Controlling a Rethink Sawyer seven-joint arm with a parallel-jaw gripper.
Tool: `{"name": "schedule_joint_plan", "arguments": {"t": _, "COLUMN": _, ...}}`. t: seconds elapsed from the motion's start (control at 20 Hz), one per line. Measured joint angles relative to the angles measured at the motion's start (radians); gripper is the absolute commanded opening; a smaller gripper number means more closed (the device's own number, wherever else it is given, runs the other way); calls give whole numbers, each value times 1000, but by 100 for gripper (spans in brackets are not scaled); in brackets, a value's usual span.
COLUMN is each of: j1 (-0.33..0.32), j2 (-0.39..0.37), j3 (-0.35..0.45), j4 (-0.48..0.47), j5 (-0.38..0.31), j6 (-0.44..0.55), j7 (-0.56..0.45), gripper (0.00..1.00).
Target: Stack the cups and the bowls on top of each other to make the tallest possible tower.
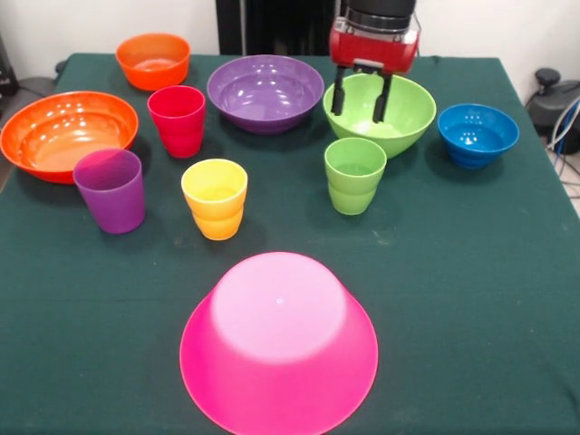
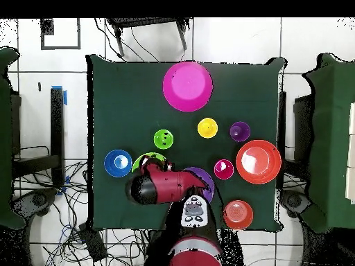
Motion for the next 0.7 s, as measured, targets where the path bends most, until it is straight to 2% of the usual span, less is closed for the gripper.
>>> {"name": "schedule_joint_plan", "arguments": {"t": 0.3, "j1": 34, "j2": -42, "j3": -19, "j4": 0, "j5": 10, "j6": 0, "j7": 0, "gripper": 100}}
{"name": "schedule_joint_plan", "arguments": {"t": 0.7, "j1": 39, "j2": -124, "j3": -37, "j4": 1, "j5": 21, "j6": 1, "j7": 0, "gripper": 100}}
